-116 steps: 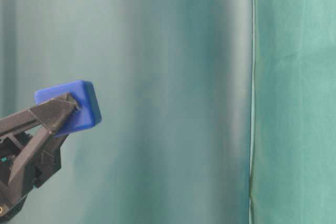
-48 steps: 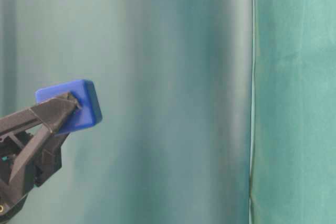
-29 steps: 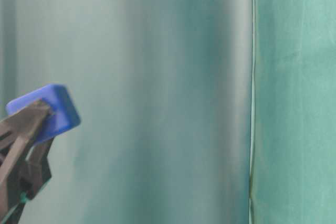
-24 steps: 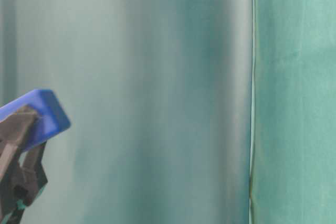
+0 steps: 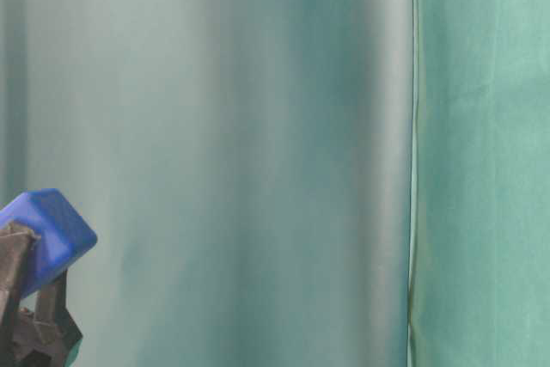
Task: Handover the blue block to the right arm after grasping it with the left arm, then place it in the designated position.
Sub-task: 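Lift the blue cube with the left gripper and raise it, then move the right gripper toward the cube held by the left gripper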
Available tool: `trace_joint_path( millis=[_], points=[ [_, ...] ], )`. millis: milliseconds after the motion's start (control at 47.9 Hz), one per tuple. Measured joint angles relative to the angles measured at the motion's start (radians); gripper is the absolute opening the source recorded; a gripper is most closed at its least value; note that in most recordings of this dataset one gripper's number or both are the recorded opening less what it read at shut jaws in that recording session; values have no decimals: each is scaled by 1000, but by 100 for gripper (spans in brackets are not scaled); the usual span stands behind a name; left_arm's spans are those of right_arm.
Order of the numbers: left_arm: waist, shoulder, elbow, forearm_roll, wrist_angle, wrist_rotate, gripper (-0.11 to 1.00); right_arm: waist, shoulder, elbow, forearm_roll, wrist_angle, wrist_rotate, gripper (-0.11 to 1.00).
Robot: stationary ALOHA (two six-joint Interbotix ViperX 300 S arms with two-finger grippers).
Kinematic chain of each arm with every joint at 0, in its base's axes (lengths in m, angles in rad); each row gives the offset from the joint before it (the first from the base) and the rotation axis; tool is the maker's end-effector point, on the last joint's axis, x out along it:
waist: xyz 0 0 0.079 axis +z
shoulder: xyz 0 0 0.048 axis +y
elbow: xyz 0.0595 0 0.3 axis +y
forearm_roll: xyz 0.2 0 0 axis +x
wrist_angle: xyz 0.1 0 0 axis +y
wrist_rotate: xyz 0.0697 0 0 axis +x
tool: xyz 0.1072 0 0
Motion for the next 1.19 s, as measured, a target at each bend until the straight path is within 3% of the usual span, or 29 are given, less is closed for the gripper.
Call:
trace_joint_path(
  millis=[376,626,898,1190],
  points=[
    [0,0,0,-2,0,0,47,0,0,-3,0,0,-5,94],
    [0,0,0,-2,-3,0,46,-2,0,-23,-28,11,-9,94],
    [0,0,0,-2,-3,0,46,0,2,-80,-81,94,-15,94],
    [0,-2,0,-2,-3,0,46,-2,2,-133,-176,156,-14,94]
  ],
)
